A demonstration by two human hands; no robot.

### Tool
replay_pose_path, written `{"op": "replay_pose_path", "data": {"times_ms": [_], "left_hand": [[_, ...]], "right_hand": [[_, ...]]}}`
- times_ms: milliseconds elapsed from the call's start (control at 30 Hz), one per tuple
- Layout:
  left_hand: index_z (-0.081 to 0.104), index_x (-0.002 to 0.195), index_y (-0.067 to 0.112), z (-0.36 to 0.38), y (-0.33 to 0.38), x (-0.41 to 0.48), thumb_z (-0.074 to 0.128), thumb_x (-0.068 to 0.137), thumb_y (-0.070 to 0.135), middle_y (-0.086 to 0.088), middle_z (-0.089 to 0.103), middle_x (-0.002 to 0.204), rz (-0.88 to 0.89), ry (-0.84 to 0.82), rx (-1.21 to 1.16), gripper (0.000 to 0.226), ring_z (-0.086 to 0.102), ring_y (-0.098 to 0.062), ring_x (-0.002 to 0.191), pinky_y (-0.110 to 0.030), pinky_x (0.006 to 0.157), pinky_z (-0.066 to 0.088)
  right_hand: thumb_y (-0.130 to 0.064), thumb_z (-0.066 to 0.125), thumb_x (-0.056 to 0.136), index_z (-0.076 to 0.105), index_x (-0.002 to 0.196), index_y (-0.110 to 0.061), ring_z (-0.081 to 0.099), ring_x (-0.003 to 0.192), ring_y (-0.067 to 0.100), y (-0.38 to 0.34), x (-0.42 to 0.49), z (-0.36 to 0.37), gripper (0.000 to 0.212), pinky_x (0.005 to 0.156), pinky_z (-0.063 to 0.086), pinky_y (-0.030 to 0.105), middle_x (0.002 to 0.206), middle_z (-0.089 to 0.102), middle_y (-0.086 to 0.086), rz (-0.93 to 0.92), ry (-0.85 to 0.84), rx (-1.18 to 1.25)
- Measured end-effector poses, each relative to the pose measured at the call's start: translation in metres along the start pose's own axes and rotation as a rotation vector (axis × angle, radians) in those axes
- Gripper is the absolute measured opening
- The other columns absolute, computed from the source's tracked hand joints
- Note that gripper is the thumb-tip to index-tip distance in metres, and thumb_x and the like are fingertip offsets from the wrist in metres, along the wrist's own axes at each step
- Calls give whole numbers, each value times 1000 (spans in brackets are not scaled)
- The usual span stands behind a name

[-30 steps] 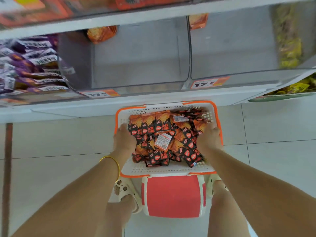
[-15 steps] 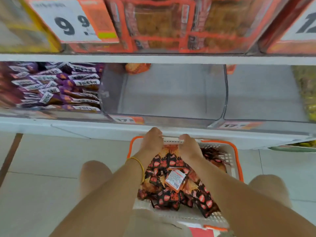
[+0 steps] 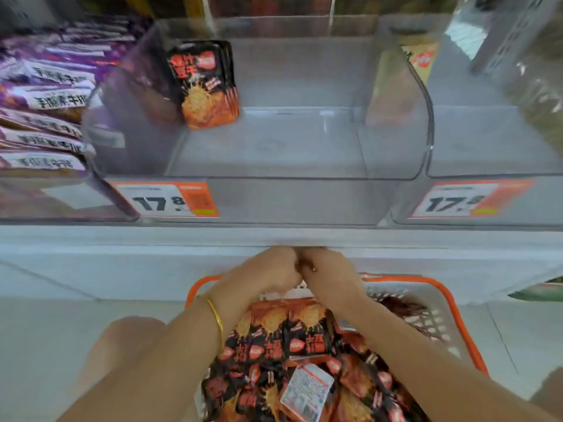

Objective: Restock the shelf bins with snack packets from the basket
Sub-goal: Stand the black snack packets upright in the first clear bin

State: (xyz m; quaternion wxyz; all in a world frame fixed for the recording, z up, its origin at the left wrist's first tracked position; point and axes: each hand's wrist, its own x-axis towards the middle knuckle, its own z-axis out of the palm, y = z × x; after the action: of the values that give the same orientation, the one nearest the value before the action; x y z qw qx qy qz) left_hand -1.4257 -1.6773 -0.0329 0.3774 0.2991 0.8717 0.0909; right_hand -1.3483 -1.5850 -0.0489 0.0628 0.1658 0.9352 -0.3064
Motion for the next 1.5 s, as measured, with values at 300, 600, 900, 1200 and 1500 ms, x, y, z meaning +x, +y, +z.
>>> {"op": "replay_pose_path", "data": {"times_ms": [300,600,900,1200,1500], "left_hand": [[51,59,22,-28,22,-75,50,86,17,0,56,71,122,451,15,28,59,-23,75,-32,69,48],[63,117,18,-71,21,-120,57,89,20,-1,61,115,332,1207,228,28,49,-27,110,-36,86,32],[61,107,28,-73,11,-95,44,95,20,6,65,103,232,1038,243,23,52,-19,103,-32,82,22],[61,105,29,-70,15,-122,50,92,12,9,66,97,261,1045,200,24,52,-16,99,-30,76,20],[59,108,26,-57,21,-131,45,93,15,5,66,110,118,861,216,23,53,-22,109,-34,86,32]], "right_hand": [[-17,47,89,69,103,-27,61,98,17,-27,-56,-47,27,77,48,29,103,69,-7,-129,312,-39],[-14,48,79,69,93,-9,61,81,34,-81,-43,-106,25,68,49,36,86,65,9,-502,883,-314],[-41,36,93,70,96,-19,62,90,27,-75,-4,-94,41,77,30,35,89,65,3,-427,624,-416],[-40,37,84,69,71,-20,60,65,25,-82,-27,-95,40,64,32,30,65,62,-2,-464,744,-411],[-26,52,80,70,78,-13,62,69,28,-71,-51,-86,22,61,50,31,73,66,3,-575,729,-242]]}}
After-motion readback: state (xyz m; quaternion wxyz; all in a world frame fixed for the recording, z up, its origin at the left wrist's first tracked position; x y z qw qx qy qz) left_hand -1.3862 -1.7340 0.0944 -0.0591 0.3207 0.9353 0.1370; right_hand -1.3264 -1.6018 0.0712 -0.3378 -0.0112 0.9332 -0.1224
